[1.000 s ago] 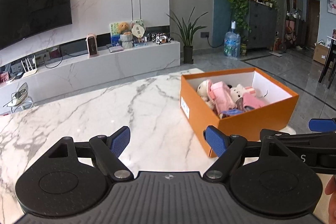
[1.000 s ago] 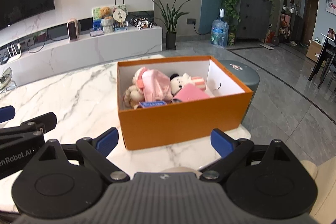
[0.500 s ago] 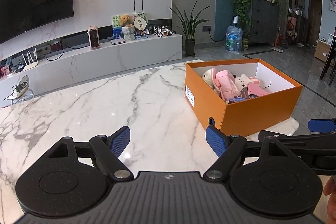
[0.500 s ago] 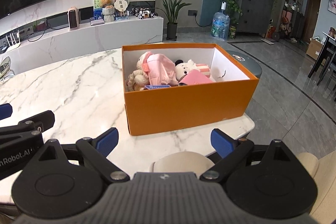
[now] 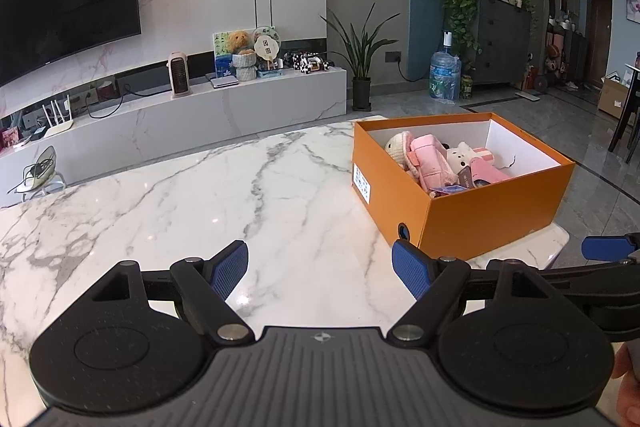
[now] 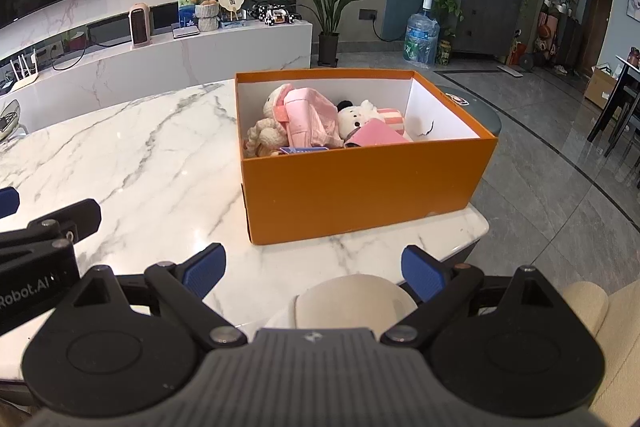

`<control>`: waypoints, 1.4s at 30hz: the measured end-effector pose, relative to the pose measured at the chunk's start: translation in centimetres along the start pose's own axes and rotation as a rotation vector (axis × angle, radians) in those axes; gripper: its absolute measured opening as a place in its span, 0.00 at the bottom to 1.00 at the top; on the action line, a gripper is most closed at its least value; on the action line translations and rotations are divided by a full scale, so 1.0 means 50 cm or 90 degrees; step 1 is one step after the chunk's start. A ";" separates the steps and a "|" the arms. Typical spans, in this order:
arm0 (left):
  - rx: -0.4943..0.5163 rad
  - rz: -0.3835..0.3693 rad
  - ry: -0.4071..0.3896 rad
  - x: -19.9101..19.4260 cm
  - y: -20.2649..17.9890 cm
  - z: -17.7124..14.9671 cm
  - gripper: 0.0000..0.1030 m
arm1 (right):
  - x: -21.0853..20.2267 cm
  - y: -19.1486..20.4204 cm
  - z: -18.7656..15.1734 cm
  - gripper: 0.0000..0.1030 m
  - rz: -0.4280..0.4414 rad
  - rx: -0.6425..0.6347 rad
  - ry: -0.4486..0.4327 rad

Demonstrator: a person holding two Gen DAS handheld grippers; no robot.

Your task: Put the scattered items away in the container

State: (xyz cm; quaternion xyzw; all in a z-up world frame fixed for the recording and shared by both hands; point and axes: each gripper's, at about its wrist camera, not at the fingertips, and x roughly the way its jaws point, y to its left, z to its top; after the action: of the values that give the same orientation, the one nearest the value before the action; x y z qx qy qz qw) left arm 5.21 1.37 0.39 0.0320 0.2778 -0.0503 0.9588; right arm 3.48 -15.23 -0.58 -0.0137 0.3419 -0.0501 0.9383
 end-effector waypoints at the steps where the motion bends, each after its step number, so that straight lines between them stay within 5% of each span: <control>1: 0.000 0.000 0.000 -0.001 0.000 0.000 0.91 | 0.000 -0.001 0.000 0.93 0.000 0.000 0.000; 23: -0.005 -0.004 -0.028 -0.034 -0.009 0.011 0.90 | -0.024 0.025 -0.007 0.94 0.042 -0.046 -0.022; 42: -0.026 0.002 -0.012 -0.019 0.020 -0.002 0.90 | 0.004 0.029 -0.019 0.95 0.041 -0.041 0.013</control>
State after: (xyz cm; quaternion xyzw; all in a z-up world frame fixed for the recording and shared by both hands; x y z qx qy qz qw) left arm 4.46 2.44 0.86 0.0124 0.2695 -0.0431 0.9619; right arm 3.12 -13.82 -1.52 -0.0327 0.3532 -0.0090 0.9349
